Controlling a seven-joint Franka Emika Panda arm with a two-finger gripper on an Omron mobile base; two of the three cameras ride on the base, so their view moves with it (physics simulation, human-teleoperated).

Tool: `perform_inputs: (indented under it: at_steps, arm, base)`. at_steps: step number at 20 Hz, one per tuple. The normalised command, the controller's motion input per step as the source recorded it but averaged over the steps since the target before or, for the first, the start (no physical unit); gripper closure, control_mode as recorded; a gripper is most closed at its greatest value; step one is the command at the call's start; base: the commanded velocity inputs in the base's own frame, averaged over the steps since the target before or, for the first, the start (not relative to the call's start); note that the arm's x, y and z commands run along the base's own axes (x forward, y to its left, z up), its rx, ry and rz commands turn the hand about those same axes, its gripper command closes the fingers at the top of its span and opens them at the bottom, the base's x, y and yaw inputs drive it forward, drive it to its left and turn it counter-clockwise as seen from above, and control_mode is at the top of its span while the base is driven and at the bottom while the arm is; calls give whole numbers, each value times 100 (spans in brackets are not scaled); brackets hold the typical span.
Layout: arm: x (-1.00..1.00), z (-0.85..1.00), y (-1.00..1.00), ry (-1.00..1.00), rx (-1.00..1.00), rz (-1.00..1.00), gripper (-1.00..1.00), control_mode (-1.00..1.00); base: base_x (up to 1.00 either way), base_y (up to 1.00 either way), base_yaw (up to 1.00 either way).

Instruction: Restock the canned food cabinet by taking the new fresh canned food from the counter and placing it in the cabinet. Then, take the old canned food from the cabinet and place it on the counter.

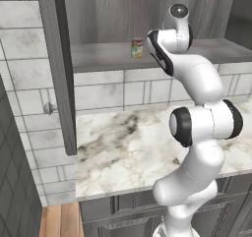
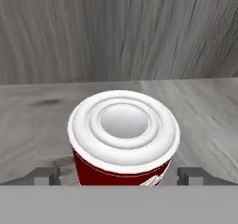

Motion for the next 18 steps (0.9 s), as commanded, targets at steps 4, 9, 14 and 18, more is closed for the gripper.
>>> perform_inputs:
  at_steps: [4,9,14,18]
  arm:
    - [25,-20,-17,0,0,0,100,-100]
    - [-7,0,-3,0,0,0,100,-100]
    - [-93,12,-62,-6,12,5,100,-100]
    - [-100,37,-90,-12,15,21,100,-100]
  base:
    - [0,0,0]
    - [0,0,0]
    - [0,0,0]
    - [0,0,0]
